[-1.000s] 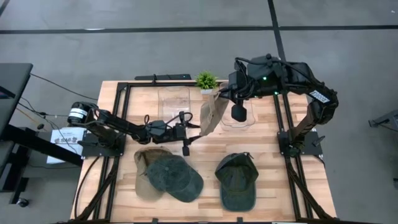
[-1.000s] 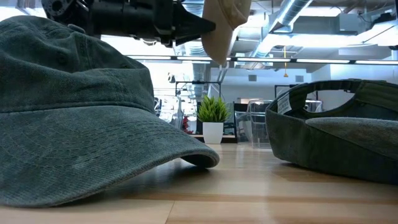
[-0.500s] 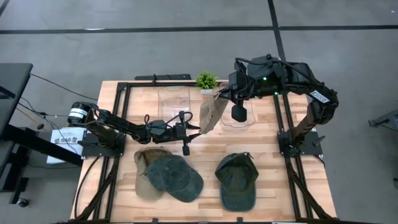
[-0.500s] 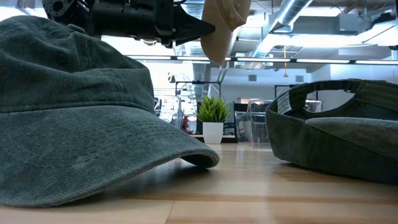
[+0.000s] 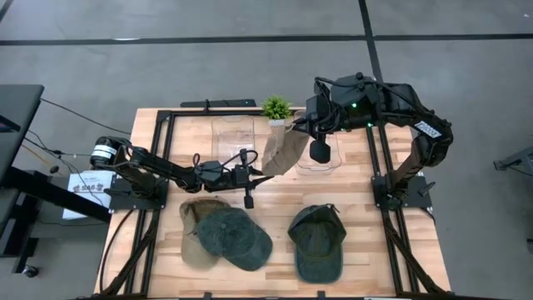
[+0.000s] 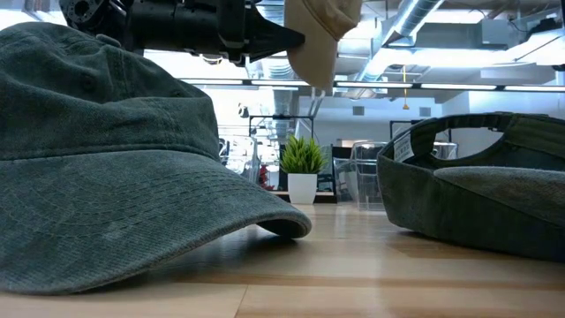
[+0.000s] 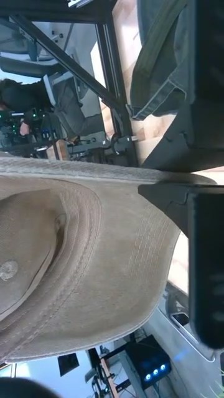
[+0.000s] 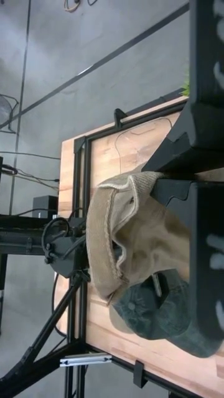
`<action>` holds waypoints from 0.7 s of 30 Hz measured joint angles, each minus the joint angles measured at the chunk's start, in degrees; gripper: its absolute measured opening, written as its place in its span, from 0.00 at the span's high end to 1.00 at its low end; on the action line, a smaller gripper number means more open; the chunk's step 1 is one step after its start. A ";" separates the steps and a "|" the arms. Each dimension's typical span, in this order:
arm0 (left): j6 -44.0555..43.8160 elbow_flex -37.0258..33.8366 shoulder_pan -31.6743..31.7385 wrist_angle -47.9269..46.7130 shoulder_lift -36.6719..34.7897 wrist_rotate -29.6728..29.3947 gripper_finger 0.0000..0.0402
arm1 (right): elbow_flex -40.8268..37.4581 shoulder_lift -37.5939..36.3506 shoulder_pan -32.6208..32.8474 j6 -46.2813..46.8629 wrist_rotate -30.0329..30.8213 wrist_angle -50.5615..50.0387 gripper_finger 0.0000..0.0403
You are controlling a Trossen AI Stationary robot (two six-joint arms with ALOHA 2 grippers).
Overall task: Pick & Place hat
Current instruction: Put the top brown cap into the right transparent bin
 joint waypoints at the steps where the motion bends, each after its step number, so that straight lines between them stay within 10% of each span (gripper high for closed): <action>1: -0.01 0.00 0.00 0.01 0.00 0.00 0.97 | 0.00 0.00 0.00 0.00 -0.01 0.00 1.00; 21: -4.27 -0.02 0.02 -4.54 -3.79 3.08 0.96 | 0.04 0.00 0.21 -1.09 -0.17 -4.20 0.81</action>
